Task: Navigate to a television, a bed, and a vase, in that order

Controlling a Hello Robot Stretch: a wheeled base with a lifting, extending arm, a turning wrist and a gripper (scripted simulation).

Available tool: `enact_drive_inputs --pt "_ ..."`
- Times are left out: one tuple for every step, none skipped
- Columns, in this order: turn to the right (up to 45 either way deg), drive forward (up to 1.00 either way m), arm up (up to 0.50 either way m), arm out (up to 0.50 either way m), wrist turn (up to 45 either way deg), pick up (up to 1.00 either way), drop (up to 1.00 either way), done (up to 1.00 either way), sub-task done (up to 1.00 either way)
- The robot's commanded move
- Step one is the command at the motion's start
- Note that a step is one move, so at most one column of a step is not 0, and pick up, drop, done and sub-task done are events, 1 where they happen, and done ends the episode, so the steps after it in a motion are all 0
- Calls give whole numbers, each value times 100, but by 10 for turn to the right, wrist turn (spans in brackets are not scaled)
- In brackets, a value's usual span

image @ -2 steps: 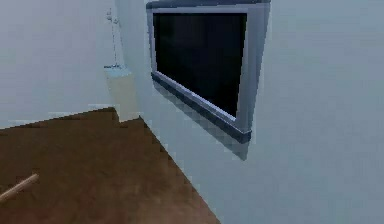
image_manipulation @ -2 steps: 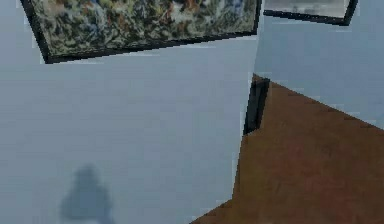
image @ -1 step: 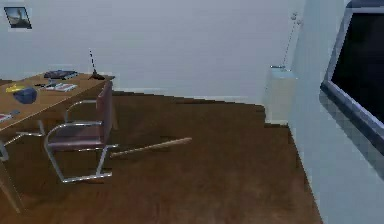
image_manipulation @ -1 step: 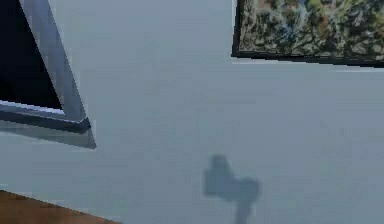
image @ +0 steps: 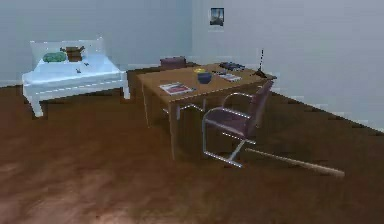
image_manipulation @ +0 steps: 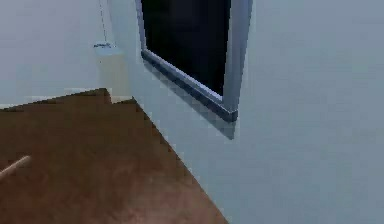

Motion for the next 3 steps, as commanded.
enact_drive_inputs --pt "-300 0 0 0 0 0 0 0 0" --pt "0 100 0 0 0 0 0 0 0" --pt "0 100 0 0 0 0 0 0 0"
